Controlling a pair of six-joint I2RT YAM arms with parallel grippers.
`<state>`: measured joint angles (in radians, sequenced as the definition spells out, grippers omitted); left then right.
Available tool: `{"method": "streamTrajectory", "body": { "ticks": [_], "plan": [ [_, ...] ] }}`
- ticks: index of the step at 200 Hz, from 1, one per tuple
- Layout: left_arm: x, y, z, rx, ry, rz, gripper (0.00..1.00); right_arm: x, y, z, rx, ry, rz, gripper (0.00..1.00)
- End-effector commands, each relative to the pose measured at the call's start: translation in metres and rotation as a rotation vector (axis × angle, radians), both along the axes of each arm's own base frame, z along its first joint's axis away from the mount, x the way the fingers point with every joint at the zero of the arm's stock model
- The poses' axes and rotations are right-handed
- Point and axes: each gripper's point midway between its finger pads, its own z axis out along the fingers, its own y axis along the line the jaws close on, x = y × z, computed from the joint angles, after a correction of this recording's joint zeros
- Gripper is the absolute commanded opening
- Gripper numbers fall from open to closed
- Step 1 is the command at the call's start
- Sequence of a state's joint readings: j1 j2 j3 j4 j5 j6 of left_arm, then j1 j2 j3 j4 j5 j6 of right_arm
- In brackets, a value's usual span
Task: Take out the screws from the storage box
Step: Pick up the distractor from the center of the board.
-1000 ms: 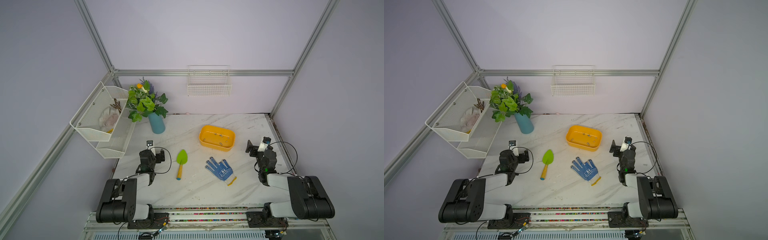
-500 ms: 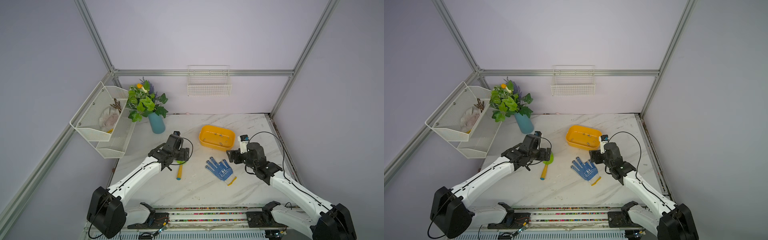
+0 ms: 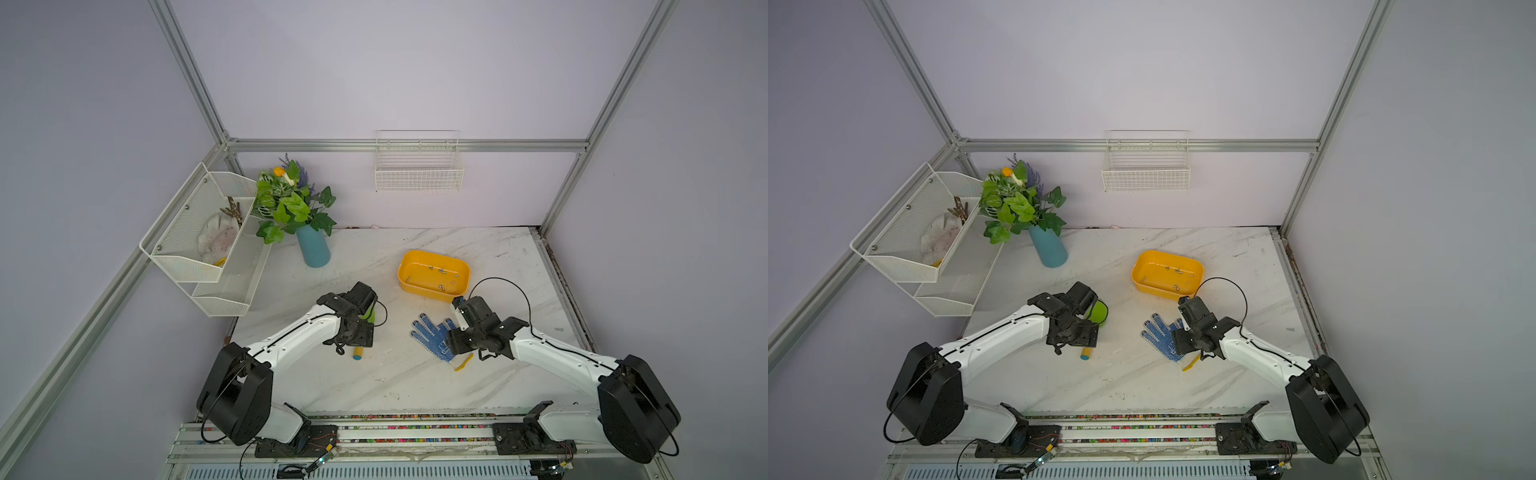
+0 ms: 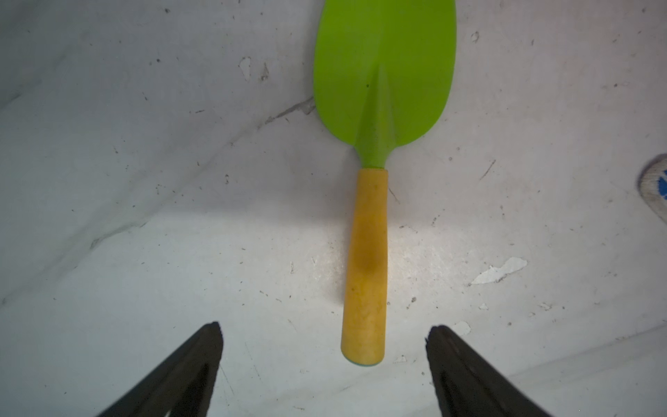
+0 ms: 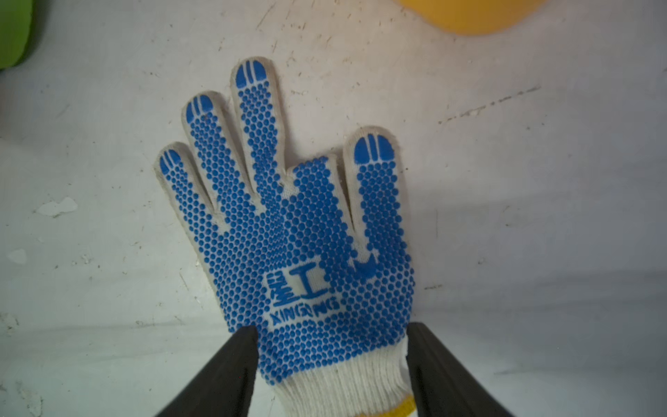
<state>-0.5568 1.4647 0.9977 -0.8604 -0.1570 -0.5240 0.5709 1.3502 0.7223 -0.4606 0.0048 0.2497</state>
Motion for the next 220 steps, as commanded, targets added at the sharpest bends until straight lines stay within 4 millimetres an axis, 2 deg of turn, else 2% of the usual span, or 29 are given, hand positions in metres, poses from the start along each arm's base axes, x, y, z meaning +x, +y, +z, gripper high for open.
{"method": "streamTrajectory", "body": {
  "ticks": [1,7,10,21,50,65,78,102,106,118,137,161,181,200,220],
  "plan": [
    [0.016,-0.015,0.019,-0.049,-0.032,0.005,0.9,0.0,-0.001,-0.004,-0.032,0.023,0.003,0.68],
    [0.016,-0.015,0.016,-0.039,-0.015,0.006,0.89,-0.001,-0.001,-0.008,-0.039,0.033,0.002,0.67],
    [0.016,-0.014,0.014,-0.031,-0.007,0.011,0.88,-0.001,-0.001,-0.01,-0.042,0.04,0.002,0.62],
    [0.015,-0.012,0.009,-0.006,0.019,0.022,0.85,-0.002,-0.001,-0.014,-0.047,0.063,-0.007,0.6],
    [0.015,-0.01,-0.001,0.017,0.043,0.03,0.83,-0.002,-0.003,-0.028,-0.058,0.08,-0.026,0.58],
    [0.015,-0.009,-0.006,0.029,0.061,0.03,0.8,-0.001,-0.002,-0.032,-0.079,0.1,-0.019,0.4],
    [0.014,-0.006,-0.013,0.024,0.088,0.038,0.77,0.001,-0.001,-0.032,-0.078,0.106,-0.022,0.32],
    [0.013,-0.005,-0.025,-0.005,0.142,0.041,0.61,0.006,0.003,-0.023,-0.067,0.092,-0.021,0.02],
    [0.013,-0.005,-0.026,-0.008,0.145,0.042,0.59,0.007,0.002,-0.021,-0.072,0.086,-0.025,0.0],
    [0.016,-0.004,-0.025,-0.009,0.136,0.043,0.56,0.01,0.001,-0.011,-0.074,0.065,-0.03,0.0],
    [0.02,-0.001,-0.027,-0.027,0.142,0.046,0.43,0.017,-0.005,0.021,-0.048,-0.003,-0.084,0.0],
    [0.027,-0.003,-0.029,-0.049,0.153,0.029,0.48,0.022,-0.015,0.057,-0.003,-0.078,-0.131,0.0],
    [0.033,-0.007,-0.026,-0.065,0.148,0.018,0.43,0.024,-0.023,0.083,0.037,-0.111,-0.165,0.0],
    [0.035,-0.011,-0.031,-0.094,0.181,0.01,0.49,0.036,-0.033,0.117,0.094,-0.195,-0.213,0.0],
    [0.034,-0.014,-0.037,-0.099,0.211,0.0,0.46,0.05,-0.049,0.151,0.13,-0.276,-0.267,0.0]
  ]
}}
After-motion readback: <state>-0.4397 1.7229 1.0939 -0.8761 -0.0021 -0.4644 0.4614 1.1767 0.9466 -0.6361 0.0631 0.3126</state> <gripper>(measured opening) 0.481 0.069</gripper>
